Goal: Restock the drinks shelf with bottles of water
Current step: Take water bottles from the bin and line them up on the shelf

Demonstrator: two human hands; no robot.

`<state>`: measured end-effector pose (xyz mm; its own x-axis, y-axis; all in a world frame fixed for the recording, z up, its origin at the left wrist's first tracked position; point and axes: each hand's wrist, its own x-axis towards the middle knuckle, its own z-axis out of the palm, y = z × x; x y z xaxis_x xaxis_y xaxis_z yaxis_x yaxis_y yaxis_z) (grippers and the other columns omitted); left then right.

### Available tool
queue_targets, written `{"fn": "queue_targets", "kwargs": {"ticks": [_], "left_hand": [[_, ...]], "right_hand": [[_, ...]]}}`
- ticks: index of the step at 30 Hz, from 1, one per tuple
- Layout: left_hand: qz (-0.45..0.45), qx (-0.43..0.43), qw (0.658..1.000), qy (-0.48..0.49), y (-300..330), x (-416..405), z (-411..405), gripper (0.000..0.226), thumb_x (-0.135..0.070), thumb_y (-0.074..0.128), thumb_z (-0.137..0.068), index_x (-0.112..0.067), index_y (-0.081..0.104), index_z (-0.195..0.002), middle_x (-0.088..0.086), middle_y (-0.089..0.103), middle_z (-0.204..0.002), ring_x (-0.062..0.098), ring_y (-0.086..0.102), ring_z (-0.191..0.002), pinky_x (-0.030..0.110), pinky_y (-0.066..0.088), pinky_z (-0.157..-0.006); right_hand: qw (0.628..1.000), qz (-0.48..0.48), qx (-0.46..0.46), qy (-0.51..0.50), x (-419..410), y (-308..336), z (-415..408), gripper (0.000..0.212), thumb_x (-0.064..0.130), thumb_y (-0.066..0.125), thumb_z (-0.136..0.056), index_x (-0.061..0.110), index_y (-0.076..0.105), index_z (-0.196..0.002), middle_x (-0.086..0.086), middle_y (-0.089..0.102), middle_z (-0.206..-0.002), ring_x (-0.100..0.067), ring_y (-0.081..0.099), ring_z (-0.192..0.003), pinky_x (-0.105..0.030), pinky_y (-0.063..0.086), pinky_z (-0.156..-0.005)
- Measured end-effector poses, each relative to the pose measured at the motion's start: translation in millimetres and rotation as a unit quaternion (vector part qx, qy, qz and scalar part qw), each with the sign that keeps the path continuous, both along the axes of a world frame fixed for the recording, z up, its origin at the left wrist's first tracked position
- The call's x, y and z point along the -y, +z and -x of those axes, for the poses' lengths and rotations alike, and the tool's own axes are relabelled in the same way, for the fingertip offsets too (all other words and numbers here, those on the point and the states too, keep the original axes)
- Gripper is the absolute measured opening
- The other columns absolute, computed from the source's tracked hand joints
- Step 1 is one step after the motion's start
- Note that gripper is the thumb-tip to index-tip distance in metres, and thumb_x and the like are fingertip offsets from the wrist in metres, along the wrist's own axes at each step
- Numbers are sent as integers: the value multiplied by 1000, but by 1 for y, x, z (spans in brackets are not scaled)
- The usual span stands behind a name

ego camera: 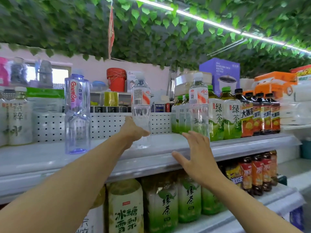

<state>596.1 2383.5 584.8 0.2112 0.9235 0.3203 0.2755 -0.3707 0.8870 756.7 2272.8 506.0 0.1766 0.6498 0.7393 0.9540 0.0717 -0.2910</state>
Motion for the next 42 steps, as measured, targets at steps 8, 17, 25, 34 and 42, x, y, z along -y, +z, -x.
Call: {"fn": "queue_targets", "kwargs": {"ticks": [8,17,25,34,42], "left_hand": [[43,15,996,-82,4,5,-59,60,2,66,-82,-11,35,-132,13,48,-129,32,44,-123,53,31,-108],[52,39,992,-104,3,3,-98,72,5,60,-86,-15,22,-144,15,38,-143,33,36,-131,50,26,-109],[-17,-56,998,6,1,-5,-104,59,-14,75,-78,-4,40,-124,13,54,-120,25,52,-100,37,48,-82],[-12,-59,998,-13,2,-11,-131,44,-12,71,-82,-6,40,-112,6,48,-101,22,47,-93,32,43,-81],[-20,-58,998,-15,-2,-15,-145,38,-14,68,-85,-10,37,-108,3,45,-89,15,48,-78,33,48,-76]], "right_hand": [[999,-37,1,-6,6,11,-36,68,49,56,-87,24,27,-144,6,22,-149,-13,11,-137,-30,12,-116],[999,-20,-25,1,8,7,-69,69,48,56,-88,26,24,-145,6,21,-147,-12,10,-136,-29,14,-115],[998,-15,-50,25,3,6,-76,70,44,59,-88,25,22,-143,7,21,-145,-11,20,-135,-26,19,-111],[999,-5,-35,9,-1,-11,-93,74,51,57,-86,22,21,-144,4,23,-146,-13,20,-136,-33,22,-115],[1000,-18,-20,4,-8,-21,-99,68,55,51,-87,20,26,-140,5,28,-139,-11,20,-131,-29,21,-114]]}}
